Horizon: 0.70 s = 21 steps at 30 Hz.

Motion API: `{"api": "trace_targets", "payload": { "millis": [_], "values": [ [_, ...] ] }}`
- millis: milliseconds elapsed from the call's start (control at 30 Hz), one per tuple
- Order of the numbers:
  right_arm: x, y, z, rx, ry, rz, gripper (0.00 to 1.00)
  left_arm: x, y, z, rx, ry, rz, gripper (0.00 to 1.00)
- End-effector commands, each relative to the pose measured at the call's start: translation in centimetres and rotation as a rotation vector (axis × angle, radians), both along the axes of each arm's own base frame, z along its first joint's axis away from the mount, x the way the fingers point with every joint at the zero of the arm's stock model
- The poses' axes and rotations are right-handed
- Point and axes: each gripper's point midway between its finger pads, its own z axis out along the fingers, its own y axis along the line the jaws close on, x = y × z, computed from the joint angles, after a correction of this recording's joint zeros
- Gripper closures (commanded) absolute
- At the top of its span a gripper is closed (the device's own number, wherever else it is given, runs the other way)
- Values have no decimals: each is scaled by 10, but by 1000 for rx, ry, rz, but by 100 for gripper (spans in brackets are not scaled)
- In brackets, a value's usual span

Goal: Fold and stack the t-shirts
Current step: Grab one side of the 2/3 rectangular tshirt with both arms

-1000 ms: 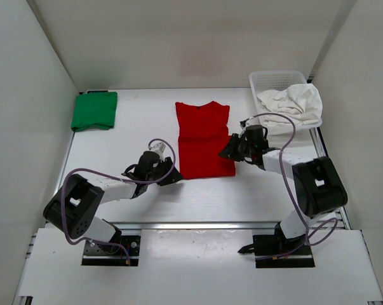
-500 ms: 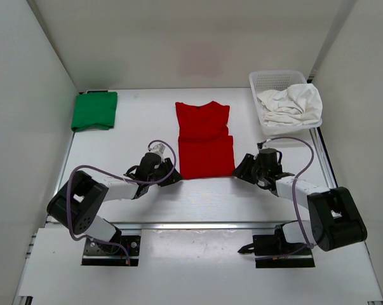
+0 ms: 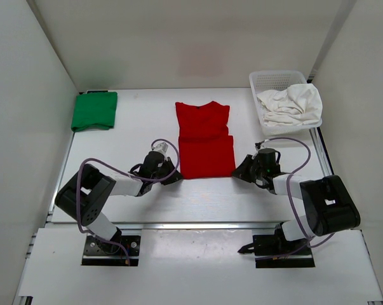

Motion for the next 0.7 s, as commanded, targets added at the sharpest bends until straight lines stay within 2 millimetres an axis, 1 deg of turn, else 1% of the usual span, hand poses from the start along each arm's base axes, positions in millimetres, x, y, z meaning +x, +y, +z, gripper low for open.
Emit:
{"api": "trace_targets", "payload": {
  "millis": [0,33,67,100,133,167,200,233,267,300,333,367,400,433,467,500,533,567,600,633,667],
  "values": [
    [4,-2,1,-18,-33,-12,100,1,4,-7,48,26,8,94],
    [2,1,7,-5,-43,-6,100,1,3,-3,49,12,-1,98],
    [0,1,7,-1,-33,-4,100,0,3,1,51,1,-6,100],
    [-6,2,7,1,-28,-1,100,-4,5,-1,62,8,-7,100],
    [-7,7,15,4,-49,7,100,-9,7,0,61,15,-12,100],
    [-13,6,12,0,-30,7,100,-17,16,-2,72,21,-9,100],
    [-21,8,15,-6,-28,13,100,-26,17,-3,76,29,-23,100],
    [-30,12,18,1,-33,29,100,-39,25,-5,84,43,-30,100],
    [-46,7,6,-15,10,19,100,-52,31,-3,84,37,-43,100],
    [-54,12,12,-11,-6,26,100,-68,37,-9,117,62,-65,100],
    [-68,17,15,-1,-18,44,100,-85,51,-12,150,68,-66,100],
    [-84,13,3,-34,27,35,100,-95,53,-6,151,21,-83,100],
    [-97,15,6,-50,25,55,100,-109,60,-1,164,11,-109,100],
    [-115,18,5,-71,40,81,100,-128,74,-13,211,69,-118,100],
    [-130,31,17,-52,18,133,100,-136,80,-6,199,52,-109,100],
    [-139,24,12,-101,48,117,100,-138,74,14,127,-3,-107,100],
    [-148,27,23,-103,36,123,100,-141,79,19,115,11,-78,100],
    [-151,36,41,-76,-1,150,100,-143,78,37,60,-15,-74,100],
    [-148,38,58,-74,-24,148,100,-140,75,56,13,-42,-67,100],
    [-143,39,67,-75,-44,165,100,-134,81,64,17,-50,-43,100],
    [-134,44,86,-61,-70,199,99,-124,81,83,1,-73,-38,100]
  ]
}}
